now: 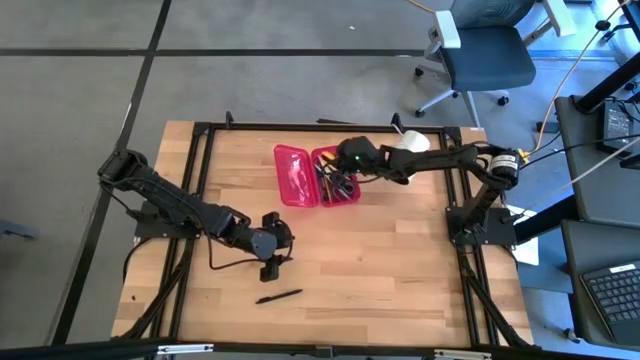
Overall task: Pick & place school supplies into a supply box
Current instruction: Put the yellow pen into the red supply box, then put the black pen into the red supply box
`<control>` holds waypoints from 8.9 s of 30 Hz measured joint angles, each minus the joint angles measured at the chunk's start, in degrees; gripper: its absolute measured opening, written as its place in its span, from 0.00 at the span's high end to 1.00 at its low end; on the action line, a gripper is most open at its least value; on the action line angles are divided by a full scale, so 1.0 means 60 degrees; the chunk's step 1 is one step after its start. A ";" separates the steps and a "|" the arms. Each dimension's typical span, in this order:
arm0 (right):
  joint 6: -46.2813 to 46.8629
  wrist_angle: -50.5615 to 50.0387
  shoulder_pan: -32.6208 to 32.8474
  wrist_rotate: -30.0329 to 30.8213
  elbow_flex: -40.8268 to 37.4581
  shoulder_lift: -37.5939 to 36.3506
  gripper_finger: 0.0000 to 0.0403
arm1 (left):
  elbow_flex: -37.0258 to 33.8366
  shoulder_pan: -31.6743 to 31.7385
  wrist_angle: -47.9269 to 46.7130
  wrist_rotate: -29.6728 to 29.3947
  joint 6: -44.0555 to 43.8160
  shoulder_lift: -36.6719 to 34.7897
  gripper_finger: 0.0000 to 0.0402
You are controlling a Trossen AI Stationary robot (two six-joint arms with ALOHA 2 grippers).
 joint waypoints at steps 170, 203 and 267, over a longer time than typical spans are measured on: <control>-0.3265 0.8442 0.3133 -0.3561 -0.5230 -0.3534 0.49 | -0.3232 0.2567 1.0964 0.2321 0.5712 -0.0504 0.95; -0.2917 0.7807 0.3175 -0.4356 -0.2287 -0.0193 0.50 | -0.3195 0.3162 1.3042 0.2666 0.6434 0.0747 0.95; 0.0712 -0.4959 -0.0275 -0.2380 0.1524 -0.0262 0.88 | -0.3202 0.3220 0.7640 -0.1392 0.3640 -0.1013 0.54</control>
